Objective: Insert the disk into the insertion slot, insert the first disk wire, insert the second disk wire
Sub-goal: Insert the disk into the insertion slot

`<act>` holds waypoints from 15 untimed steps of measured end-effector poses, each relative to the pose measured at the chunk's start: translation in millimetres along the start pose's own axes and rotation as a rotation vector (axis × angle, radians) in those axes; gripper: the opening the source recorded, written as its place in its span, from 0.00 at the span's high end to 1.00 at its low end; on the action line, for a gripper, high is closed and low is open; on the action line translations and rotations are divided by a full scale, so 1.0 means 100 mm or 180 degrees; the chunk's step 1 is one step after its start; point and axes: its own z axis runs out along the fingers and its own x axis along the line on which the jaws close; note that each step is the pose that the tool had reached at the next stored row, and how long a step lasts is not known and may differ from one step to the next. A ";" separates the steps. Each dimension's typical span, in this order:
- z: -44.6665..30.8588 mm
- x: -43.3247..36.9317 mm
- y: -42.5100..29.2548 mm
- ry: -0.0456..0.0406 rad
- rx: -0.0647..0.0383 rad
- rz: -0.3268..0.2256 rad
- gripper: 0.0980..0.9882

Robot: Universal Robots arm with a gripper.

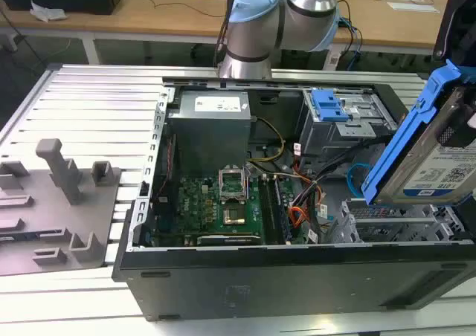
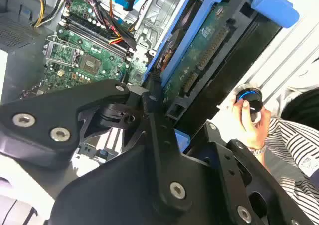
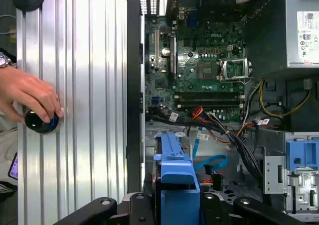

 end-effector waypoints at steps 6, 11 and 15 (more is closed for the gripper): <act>0.093 0.000 -0.005 0.0003 0.0000 0.0000 0.70; 0.143 -0.001 -0.007 0.0003 0.0000 0.0000 0.70; 0.229 -0.001 -0.013 0.0003 0.0000 0.0000 0.70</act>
